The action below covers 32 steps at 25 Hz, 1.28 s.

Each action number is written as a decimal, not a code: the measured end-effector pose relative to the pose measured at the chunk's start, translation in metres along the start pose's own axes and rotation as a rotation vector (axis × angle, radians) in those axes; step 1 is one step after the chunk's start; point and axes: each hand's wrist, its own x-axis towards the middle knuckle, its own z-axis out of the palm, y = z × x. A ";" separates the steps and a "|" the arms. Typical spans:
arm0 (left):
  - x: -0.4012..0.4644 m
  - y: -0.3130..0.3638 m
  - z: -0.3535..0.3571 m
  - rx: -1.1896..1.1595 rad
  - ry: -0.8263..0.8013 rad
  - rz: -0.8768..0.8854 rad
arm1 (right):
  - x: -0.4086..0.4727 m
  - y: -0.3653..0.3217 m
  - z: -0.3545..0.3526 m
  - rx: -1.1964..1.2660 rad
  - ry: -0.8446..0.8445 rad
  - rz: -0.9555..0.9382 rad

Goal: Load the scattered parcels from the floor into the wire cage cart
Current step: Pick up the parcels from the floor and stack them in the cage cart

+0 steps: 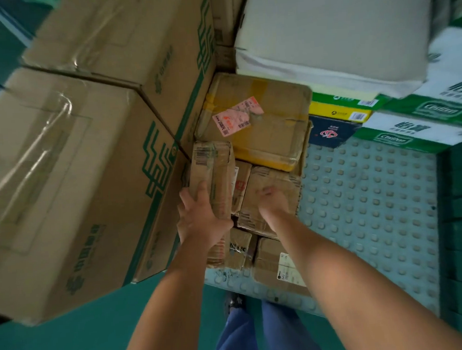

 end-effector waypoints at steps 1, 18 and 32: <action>-0.007 0.001 -0.004 -0.035 -0.004 0.006 | -0.015 -0.004 -0.002 0.069 -0.047 -0.021; -0.116 0.042 -0.038 -1.032 -0.526 0.005 | -0.138 0.038 -0.072 0.387 0.005 -0.012; -0.086 0.111 0.046 -0.364 -0.514 0.028 | -0.090 0.090 -0.159 0.675 0.135 0.135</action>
